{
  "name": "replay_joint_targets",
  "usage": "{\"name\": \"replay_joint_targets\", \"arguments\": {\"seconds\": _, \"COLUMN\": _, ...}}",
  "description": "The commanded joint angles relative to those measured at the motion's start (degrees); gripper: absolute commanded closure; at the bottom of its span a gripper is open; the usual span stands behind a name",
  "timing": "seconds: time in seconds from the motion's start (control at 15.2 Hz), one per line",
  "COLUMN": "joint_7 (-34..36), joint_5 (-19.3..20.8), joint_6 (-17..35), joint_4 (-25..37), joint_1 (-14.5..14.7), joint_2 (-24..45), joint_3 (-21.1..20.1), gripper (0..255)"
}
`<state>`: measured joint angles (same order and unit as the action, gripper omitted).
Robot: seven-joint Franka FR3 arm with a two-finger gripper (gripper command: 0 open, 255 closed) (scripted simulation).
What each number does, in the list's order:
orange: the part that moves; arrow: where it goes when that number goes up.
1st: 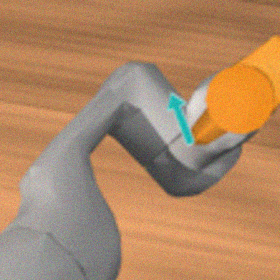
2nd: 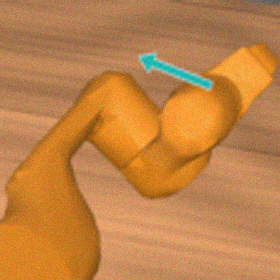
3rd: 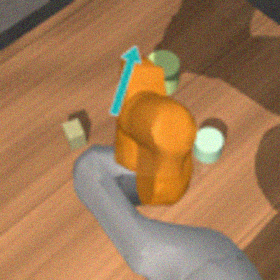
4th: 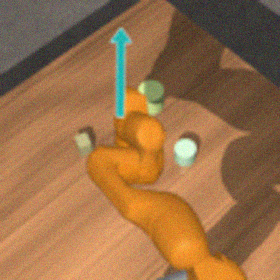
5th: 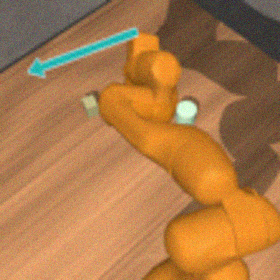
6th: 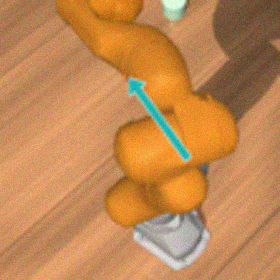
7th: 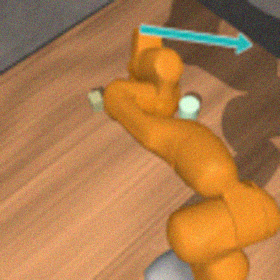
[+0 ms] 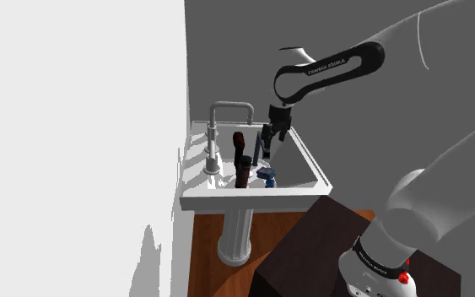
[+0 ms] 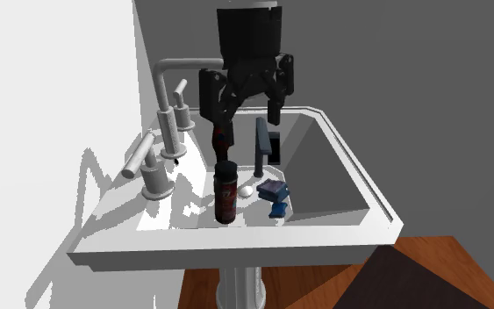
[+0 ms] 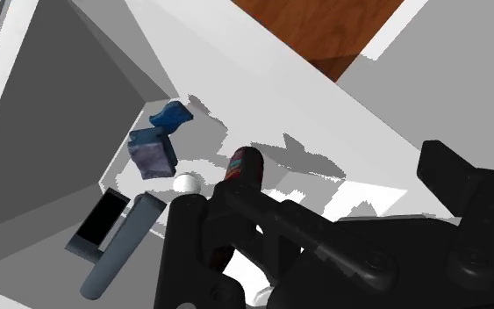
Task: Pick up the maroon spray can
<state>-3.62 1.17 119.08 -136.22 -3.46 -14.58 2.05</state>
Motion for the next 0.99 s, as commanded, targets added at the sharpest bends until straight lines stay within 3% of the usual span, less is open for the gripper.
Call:
{"name": "replay_joint_targets", "arguments": {"seconds": 0.0, "joint_7": -0.3, "joint_5": -0.6, "joint_6": 3.5, "joint_4": 1.4, "joint_1": -0.3, "joint_2": 4.4, "joint_3": 0.6, "gripper": 0}}
{"name": "replay_joint_targets", "arguments": {"seconds": 0.46, "joint_7": -2.4, "joint_5": -3.9, "joint_6": 12.6, "joint_4": 8.0, "joint_1": -1.5, "joint_2": 19.3, "joint_3": 2.2, "gripper": 0}}
{"name": "replay_joint_targets", "arguments": {"seconds": 0.92, "joint_7": -5.1, "joint_5": -8.5, "joint_6": 18.2, "joint_4": 18.3, "joint_1": -3.7, "joint_2": 34.5, "joint_3": 2.4, "gripper": 0}}
